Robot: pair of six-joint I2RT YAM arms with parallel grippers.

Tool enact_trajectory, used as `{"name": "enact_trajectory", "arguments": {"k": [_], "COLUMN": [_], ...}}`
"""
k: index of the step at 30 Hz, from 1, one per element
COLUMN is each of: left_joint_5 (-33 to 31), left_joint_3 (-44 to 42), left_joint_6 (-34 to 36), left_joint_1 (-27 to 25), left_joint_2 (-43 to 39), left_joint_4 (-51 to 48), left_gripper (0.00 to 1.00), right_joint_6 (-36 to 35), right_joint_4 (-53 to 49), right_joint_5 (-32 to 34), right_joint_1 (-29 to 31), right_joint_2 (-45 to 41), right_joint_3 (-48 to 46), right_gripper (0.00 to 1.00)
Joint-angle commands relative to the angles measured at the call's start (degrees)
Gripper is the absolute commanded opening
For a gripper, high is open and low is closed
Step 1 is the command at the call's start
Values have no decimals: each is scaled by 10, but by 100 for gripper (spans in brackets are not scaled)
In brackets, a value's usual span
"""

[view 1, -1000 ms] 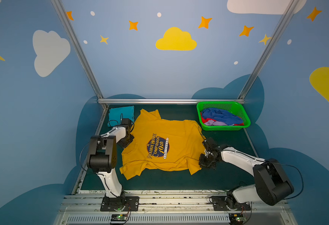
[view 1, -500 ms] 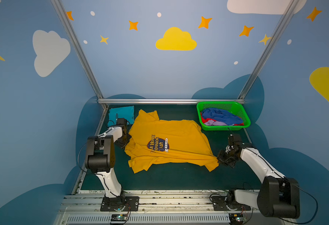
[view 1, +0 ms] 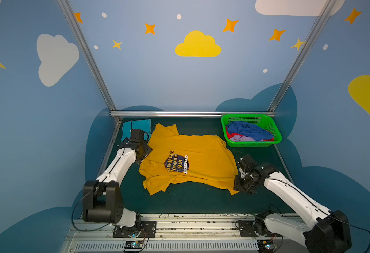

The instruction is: Fold and stack the t-shirts

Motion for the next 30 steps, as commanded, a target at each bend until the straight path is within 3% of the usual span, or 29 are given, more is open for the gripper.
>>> {"name": "enact_trajectory", "arguments": {"k": [1,3,5,7,9,12,16,20,21,24,27,30], "left_joint_5": [-29,-44,-52,-44,-44,-44,-42,-50,-51,-49,-50,-65], "left_joint_3": [-57,-84,-117,-148,-175,-202,-206,-197,-198,-209,-212,-197], "left_joint_6": [-14,-30,-50,-68,-88,-117,-148,-163,-165,-171,-173,-168], "left_joint_1": [-37,-64,-85,-104,-128,-166,-229,-280,-288,-300,-311,-333], "left_joint_2": [-79,-110,-132,-146,-150,-143,-112,-85,-80,-71,-66,-60], "left_joint_4": [-66,-93,-112,-109,-106,-92,-78,-91,-93,-85,-82,-92], "left_gripper": [42,35,35,47,60,63,60,67,67,63,60,68], "right_joint_6": [59,61,57,49,40,32,25,17,14,8,3,-8], "right_joint_4": [16,39,55,62,78,119,168,196,199,196,170,116], "right_joint_5": [-2,-4,10,24,26,19,4,2,-4,-18,-18,-16], "right_joint_1": [26,29,27,22,14,-4,-26,-41,-44,-45,-48,-62], "right_joint_2": [10,18,35,60,86,115,126,133,137,145,134,103], "right_joint_3": [-55,-67,-66,-57,-51,-52,-58,-56,-53,-48,-48,-46], "right_gripper": [23,28,48,59,63,64,54,45,37,0,0,0]}}
